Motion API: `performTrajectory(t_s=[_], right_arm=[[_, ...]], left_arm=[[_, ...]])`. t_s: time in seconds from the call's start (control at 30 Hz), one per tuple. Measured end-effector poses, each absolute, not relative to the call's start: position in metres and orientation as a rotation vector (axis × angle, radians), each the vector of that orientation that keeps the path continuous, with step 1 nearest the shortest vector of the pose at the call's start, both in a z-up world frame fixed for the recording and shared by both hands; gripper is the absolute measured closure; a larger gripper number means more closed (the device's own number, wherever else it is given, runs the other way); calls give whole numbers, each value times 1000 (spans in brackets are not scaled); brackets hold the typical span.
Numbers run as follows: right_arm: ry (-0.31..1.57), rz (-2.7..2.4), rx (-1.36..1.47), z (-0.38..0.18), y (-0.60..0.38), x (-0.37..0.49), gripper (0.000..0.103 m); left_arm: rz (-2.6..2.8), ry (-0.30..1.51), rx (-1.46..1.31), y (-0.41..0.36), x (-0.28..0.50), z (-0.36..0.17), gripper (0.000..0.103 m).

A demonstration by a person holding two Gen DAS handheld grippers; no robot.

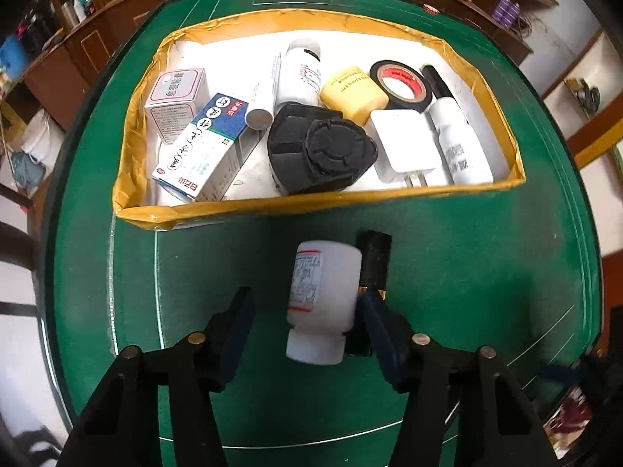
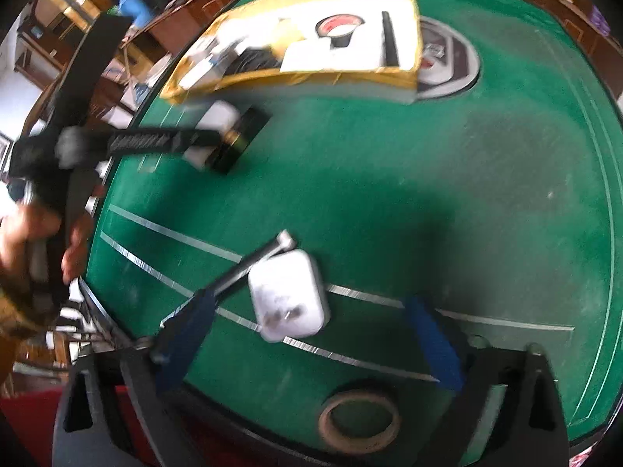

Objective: Organize rigid objects
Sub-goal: 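Grasp the white pill bottle with the left tool while the right tool grasps the white plug charger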

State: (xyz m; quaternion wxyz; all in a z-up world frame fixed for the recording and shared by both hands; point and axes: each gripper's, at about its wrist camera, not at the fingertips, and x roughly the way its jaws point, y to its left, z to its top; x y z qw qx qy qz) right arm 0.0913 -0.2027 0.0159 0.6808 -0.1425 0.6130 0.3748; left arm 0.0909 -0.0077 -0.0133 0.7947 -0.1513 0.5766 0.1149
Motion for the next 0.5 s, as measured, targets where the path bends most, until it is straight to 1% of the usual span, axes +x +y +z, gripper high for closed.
performTrajectory(t_s=[0.03, 0.07, 0.1, 0.13, 0.2, 0.27, 0.33, 0.5], right_arm=[[1382, 844, -329, 14, -202, 88, 27], [1388, 847, -335, 12, -201, 86, 28], [1392, 850, -340, 10, -200, 84, 29], [1391, 851, -348, 9, -198, 82, 32], [1389, 855, -366, 7, -194, 80, 39], [1387, 857, -384, 3, -191, 78, 52], [1387, 851, -406, -1, -187, 79, 58], [1331, 812, -465, -4, -184, 83, 60]], left_arm=[[247, 1237, -333, -7, 91, -13, 51], [243, 1237, -335, -7, 92, -13, 56], [239, 1237, -335, -8, 92, -12, 59], [238, 1238, -331, -9, 91, -12, 64], [238, 1239, -321, -10, 92, -10, 64], [239, 1240, -320, -10, 92, -10, 64], [241, 1240, -319, -10, 92, -9, 64], [240, 1241, -319, -10, 92, -9, 64]])
